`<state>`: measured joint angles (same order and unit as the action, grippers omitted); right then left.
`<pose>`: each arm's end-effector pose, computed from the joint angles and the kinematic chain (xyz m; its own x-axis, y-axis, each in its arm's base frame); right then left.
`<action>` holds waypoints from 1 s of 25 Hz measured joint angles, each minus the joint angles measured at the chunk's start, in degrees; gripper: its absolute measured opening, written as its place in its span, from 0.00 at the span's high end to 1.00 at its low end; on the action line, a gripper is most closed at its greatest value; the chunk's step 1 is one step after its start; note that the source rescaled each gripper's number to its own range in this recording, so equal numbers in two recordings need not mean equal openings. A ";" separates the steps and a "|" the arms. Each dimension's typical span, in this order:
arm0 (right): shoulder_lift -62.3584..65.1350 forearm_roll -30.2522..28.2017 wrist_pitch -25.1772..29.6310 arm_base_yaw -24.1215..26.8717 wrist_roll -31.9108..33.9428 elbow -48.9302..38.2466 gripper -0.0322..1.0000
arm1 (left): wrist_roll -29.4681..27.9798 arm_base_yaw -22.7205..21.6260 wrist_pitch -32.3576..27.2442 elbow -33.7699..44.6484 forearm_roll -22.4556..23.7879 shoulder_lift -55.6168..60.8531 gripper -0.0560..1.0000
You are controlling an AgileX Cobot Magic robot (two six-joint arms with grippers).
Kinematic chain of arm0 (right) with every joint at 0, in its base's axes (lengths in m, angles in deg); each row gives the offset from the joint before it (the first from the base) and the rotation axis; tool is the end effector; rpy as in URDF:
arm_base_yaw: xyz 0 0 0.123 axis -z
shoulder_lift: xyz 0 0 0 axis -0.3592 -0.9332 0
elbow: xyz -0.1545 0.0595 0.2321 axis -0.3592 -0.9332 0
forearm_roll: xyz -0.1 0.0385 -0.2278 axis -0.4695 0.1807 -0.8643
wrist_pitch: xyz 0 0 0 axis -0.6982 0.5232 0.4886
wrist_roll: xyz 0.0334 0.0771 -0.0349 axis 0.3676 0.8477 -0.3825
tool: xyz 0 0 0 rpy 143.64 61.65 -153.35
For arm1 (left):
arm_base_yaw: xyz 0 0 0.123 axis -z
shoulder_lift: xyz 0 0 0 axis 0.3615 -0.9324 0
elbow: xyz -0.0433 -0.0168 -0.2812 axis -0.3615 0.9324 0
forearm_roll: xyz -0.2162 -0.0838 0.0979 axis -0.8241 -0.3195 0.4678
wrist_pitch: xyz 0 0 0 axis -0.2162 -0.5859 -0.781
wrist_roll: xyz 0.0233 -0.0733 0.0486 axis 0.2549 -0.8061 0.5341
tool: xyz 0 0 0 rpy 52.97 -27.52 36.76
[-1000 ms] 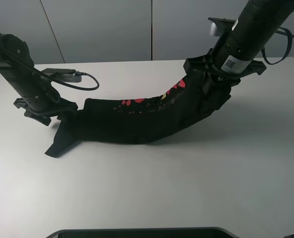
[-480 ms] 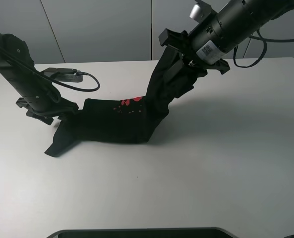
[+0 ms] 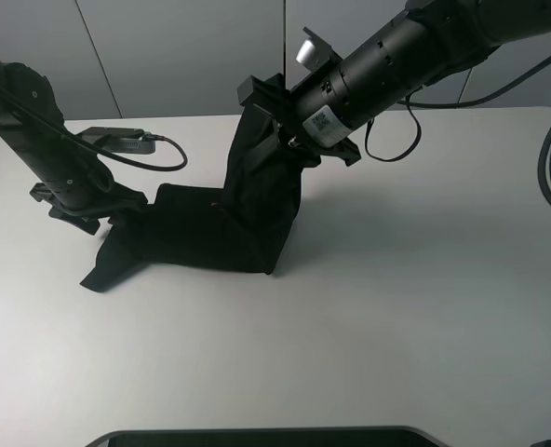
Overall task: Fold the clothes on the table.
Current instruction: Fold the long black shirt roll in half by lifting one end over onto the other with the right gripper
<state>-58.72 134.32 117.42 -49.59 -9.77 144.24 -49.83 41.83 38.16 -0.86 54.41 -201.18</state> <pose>0.2933 0.2223 0.1959 -0.9696 -0.1536 -0.1906 -0.2432 0.6927 0.6790 0.3158 -0.1263 0.1061 -0.9312 0.3408 -0.1297 0.3521 0.9329 -0.0763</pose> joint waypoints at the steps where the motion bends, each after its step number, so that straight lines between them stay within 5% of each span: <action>1: -0.96 1.36 0.01 -0.12 -0.89 0.00 0.87 | 0.00 0.00 0.00 0.00 0.00 0.00 0.11; 17: -13.85 25.23 0.22 -4.78 -17.35 0.02 0.87 | 0.12 0.00 0.57 -0.48 -1.31 0.00 0.11; 25: -16.18 26.35 -0.44 -5.04 -19.27 0.12 0.87 | 0.12 0.00 -3.79 -6.37 -1.67 0.00 0.11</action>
<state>-74.90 160.66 116.98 -54.63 -29.04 144.36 -49.71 41.83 34.37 -7.23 52.74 -201.18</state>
